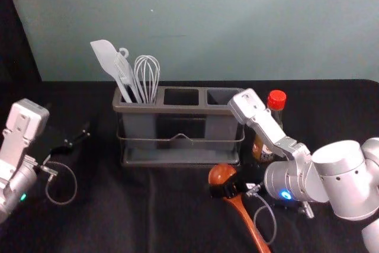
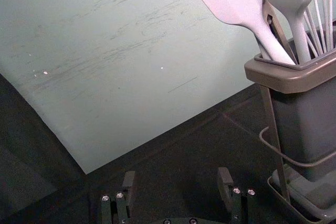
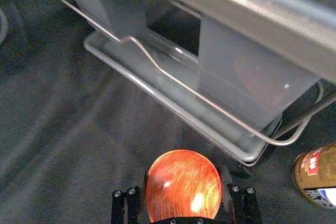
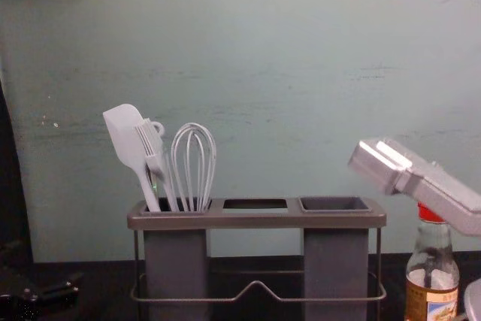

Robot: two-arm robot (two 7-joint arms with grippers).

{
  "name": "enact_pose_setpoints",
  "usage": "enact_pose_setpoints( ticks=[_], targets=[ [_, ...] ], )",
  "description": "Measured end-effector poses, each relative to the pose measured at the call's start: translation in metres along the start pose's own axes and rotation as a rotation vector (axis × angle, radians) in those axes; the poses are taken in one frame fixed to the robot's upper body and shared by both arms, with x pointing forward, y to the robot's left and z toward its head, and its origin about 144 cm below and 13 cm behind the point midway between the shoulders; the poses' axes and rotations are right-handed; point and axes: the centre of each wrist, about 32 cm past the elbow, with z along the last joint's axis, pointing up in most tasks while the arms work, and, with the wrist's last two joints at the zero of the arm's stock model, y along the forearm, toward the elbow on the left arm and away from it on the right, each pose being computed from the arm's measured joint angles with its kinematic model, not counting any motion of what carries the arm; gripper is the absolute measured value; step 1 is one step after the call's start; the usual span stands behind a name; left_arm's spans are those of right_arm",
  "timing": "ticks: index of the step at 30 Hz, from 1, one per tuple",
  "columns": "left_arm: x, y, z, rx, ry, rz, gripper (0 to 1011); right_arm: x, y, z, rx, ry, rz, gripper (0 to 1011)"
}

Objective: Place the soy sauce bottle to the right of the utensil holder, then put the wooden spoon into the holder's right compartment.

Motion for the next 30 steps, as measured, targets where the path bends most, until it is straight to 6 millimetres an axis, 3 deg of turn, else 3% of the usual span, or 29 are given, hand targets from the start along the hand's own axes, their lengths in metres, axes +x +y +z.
enact_pose_setpoints(
  ticks=[13,30],
  targets=[
    [0.000,0.000,0.000,0.000,0.000,0.000,1011,-0.001,-0.030,-0.011,0.277,-0.070,0.035,836],
    [0.000,0.000,0.000,0.000,0.000,0.000,1011,-0.007,-0.068,-0.010,0.586,-0.226,0.036,836]
  ],
)
